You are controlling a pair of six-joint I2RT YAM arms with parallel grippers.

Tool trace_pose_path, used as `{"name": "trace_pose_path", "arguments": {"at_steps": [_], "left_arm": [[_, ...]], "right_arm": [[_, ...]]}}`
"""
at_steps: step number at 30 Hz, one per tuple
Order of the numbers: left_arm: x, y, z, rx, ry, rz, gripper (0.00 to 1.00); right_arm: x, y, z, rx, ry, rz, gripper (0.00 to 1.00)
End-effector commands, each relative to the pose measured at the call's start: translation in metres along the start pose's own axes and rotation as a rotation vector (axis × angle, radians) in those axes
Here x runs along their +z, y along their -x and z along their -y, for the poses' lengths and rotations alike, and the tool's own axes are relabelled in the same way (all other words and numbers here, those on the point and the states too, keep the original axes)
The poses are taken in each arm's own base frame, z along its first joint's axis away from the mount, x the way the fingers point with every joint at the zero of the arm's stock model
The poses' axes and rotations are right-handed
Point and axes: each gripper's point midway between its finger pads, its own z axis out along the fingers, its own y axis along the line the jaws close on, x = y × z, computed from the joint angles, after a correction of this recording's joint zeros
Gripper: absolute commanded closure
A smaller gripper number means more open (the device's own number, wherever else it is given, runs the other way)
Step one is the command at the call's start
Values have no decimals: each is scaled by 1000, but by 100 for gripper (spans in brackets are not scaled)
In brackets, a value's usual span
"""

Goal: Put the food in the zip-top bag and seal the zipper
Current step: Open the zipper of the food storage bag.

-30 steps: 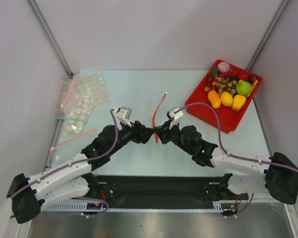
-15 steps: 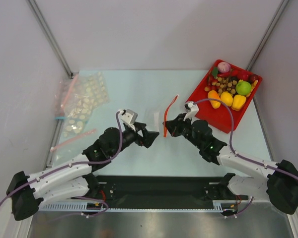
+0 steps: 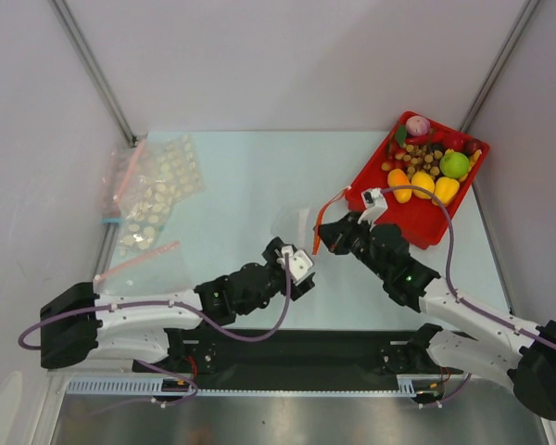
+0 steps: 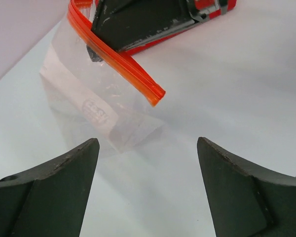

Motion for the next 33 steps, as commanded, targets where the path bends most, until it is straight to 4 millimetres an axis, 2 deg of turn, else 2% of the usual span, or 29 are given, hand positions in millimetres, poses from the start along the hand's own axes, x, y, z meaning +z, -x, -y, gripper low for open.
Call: {"name": "trace_pose_path", "arguments": {"at_steps": [1, 3, 4, 6, 9, 12, 13, 14, 19, 22, 27, 29, 31, 33], "left_arm": [[3, 36, -19, 115, 122, 95, 14], [4, 31, -28, 151, 175, 78, 14], [5, 34, -32, 158, 201, 92, 20], [7, 30, -42, 209, 264, 73, 27], [14, 33, -41, 236, 274, 84, 46], [21, 34, -35, 240, 252, 75, 71], [24, 28, -30, 258, 222, 42, 90], [26, 31, -29, 259, 212, 39, 100], [25, 27, -27, 261, 199, 24, 100], [23, 28, -20, 261, 154, 35, 99], [19, 31, -7, 278, 91, 59, 100], [17, 32, -1, 288, 70, 67, 100], [16, 30, 4, 311, 52, 62, 100], [16, 29, 10, 327, 38, 58, 100]], "right_arm": [[-2, 18, -17, 43, 39, 27, 100], [-1, 17, -20, 46, 49, 20, 100], [0, 15, -20, 44, 51, 11, 100], [1, 14, -20, 46, 54, 7, 100], [4, 11, -20, 46, 56, -4, 100], [5, 9, -18, 46, 52, -8, 100], [5, 10, -18, 47, 48, -5, 100], [5, 10, -16, 46, 43, -4, 100], [9, 15, 3, 68, -13, 6, 96], [15, 10, 10, 105, -4, -32, 91], [21, 16, 32, 126, -44, -32, 86], [22, 15, 33, 122, -24, -46, 80], [22, 19, 33, 120, -5, -42, 67], [22, 19, 35, 120, 3, -43, 66]]}}
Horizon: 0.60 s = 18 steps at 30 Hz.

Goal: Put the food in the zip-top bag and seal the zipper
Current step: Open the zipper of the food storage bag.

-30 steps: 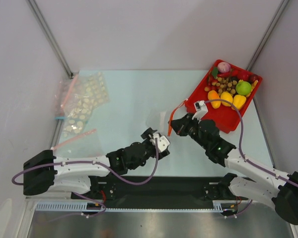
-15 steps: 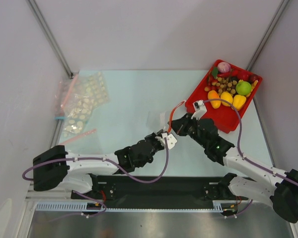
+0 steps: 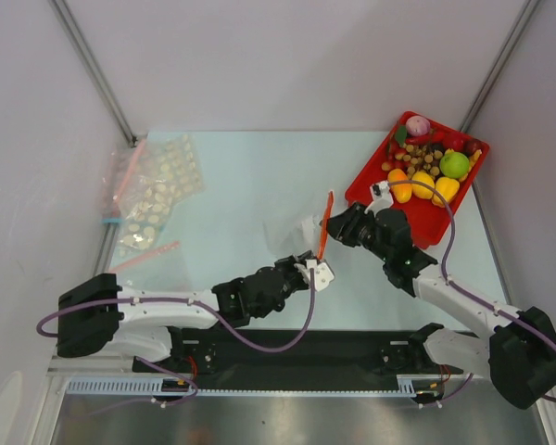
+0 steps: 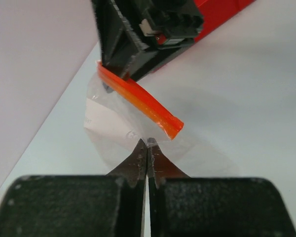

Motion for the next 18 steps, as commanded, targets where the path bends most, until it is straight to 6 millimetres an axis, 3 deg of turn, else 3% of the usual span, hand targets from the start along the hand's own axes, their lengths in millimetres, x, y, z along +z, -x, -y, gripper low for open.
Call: {"name": "trace_pose_path", "arguments": {"at_steps": [1, 14, 18], "left_arm": [[-5, 18, 5, 26, -36, 52, 100], [-19, 31, 18, 12, -95, 103, 100], [-22, 36, 17, -20, -101, 119, 100]], "right_arm": [[0, 15, -21, -11, 96, 23, 60], [1, 20, -8, 24, 89, 22, 67], [-1, 21, -10, 7, 105, 27, 89]]}}
